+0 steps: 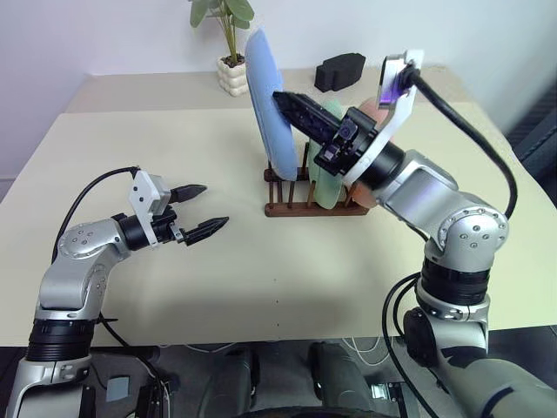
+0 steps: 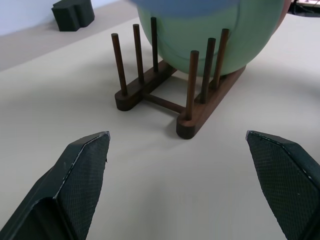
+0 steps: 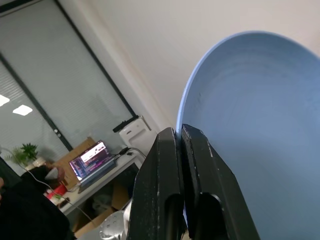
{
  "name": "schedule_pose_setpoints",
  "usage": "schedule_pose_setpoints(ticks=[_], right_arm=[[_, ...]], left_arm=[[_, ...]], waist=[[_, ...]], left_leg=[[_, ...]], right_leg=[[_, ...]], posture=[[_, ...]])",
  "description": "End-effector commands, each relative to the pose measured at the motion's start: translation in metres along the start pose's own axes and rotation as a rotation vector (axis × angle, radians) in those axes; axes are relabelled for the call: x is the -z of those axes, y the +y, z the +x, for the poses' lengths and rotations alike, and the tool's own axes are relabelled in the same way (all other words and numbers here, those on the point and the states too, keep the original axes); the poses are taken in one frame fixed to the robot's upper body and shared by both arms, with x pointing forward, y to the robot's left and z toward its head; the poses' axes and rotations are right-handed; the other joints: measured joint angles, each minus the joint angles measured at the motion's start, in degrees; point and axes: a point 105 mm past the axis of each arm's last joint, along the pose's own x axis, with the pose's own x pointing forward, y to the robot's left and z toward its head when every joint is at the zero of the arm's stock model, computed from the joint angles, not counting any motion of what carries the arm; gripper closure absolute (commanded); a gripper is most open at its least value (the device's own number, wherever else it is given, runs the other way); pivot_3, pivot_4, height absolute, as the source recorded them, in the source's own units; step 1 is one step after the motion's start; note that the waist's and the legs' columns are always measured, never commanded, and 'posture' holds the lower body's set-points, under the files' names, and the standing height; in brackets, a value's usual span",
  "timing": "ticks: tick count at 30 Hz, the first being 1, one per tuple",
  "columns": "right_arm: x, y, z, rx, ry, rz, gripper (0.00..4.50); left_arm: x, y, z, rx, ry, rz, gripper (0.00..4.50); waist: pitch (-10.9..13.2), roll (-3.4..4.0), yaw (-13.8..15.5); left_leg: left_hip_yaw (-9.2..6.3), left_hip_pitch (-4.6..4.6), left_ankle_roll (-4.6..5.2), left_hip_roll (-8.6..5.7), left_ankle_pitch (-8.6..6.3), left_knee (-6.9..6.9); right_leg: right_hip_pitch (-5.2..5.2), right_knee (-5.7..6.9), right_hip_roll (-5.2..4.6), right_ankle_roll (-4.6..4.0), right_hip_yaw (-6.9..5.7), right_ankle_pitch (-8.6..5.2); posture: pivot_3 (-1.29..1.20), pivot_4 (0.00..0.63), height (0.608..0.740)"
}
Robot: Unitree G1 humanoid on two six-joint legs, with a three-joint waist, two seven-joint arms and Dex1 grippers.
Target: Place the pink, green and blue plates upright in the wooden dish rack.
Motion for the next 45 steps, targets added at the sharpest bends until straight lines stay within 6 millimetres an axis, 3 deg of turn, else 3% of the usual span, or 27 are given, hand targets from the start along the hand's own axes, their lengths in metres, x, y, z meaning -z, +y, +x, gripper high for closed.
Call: schedule_pose_setpoints(ticks=[1,15,25,32,39,45], right_arm=[[-0.011,0.003,-0.001,-0.001,-0.058,0.023,4.41],[-0.003,-0.015,-0.001,0.099,-0.069,0.142,4.41],[-0.014,0.006,0.003,0.001,-0.071,0.018,4.41],[-0.013,0.013,0.004,-0.039,-0.071,0.034,4.41],[-0.006,-0.001,0.004,0.028,-0.083,0.153,4.41],[-0.004,-0.001,0.005,0.037,-0.08,0.177,4.41]], left_arm=[[-0.013,0.001,-0.003,-0.002,-0.027,0.037,0.0],[-0.013,0.0,-0.002,0.002,-0.023,0.036,0.0],[-0.013,-0.002,-0.001,0.003,-0.026,0.034,0.0],[-0.012,-0.002,-0.001,0.002,-0.026,0.033,0.0],[-0.014,-0.002,-0.001,0.0,-0.031,0.035,0.0],[-0.014,-0.002,-0.001,-0.001,-0.031,0.034,0.0]], waist=[[0.0,0.0,0.0],[0.0,0.0,0.0],[0.0,0.0,0.0],[0.0,0.0,0.0],[0.0,0.0,-0.1],[0.0,0.0,-0.1]], left_leg=[[0.0,0.0,0.0,0.0,0.0,0.0],[0.0,0.0,0.0,0.02,0.0,-0.01],[0.0,0.0,0.0,0.02,0.0,-0.01],[-0.01,0.0,0.0,0.04,0.0,-0.02],[0.0,0.0,0.0,0.05,0.0,-0.02],[0.0,0.0,0.0,0.05,0.0,-0.02]], right_leg=[[0.0,0.0,0.0,0.0,0.0,0.0],[0.0,-0.01,0.04,0.0,0.0,0.0],[0.0,-0.02,0.04,0.0,0.0,-0.01],[0.0,-0.03,0.05,0.0,0.0,-0.01],[0.0,-0.03,0.04,0.0,0.0,-0.01],[0.0,-0.03,0.04,0.0,0.0,-0.01]], posture=[[0.0,0.15,0.74],[0.0,0.15,0.74],[0.0,0.15,0.74],[0.0,0.15,0.74],[0.0,0.15,0.74],[0.0,0.15,0.74]])
